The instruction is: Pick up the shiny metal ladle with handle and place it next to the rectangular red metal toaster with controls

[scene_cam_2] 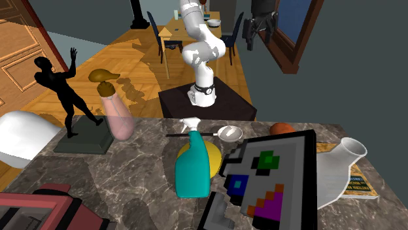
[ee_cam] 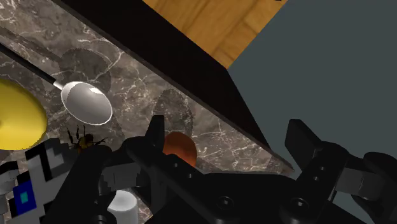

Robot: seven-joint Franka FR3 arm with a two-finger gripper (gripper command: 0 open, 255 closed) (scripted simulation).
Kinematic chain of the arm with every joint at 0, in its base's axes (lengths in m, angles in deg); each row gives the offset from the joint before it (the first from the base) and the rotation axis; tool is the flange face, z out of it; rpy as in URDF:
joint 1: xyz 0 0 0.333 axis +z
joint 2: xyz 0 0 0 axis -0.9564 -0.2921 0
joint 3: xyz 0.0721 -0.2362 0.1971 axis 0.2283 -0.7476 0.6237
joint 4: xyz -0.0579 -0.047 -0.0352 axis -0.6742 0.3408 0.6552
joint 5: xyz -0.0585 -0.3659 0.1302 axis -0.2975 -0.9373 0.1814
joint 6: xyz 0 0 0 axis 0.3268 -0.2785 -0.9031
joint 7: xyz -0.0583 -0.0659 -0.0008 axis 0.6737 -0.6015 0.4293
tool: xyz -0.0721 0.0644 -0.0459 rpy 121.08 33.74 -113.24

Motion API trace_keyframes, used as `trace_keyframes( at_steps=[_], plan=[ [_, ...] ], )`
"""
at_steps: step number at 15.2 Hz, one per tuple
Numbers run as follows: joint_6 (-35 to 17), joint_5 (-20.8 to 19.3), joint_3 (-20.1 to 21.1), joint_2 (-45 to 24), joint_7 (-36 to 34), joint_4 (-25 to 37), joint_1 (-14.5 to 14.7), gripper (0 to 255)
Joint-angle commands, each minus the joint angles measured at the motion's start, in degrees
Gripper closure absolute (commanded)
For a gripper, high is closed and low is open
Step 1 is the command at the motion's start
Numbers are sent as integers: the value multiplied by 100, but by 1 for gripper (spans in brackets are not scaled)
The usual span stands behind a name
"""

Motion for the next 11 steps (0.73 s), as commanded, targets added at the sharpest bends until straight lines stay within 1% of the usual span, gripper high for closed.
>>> trace_keyframes(
  at_steps=[1,6,11],
  plan=[
    [0,0,0,0,0,0,0,0],
    [-497,-405,-666,214,1371,-761,87,0],
    [-1081,-870,-1404,107,2747,-1257,136,0]
  ],
)
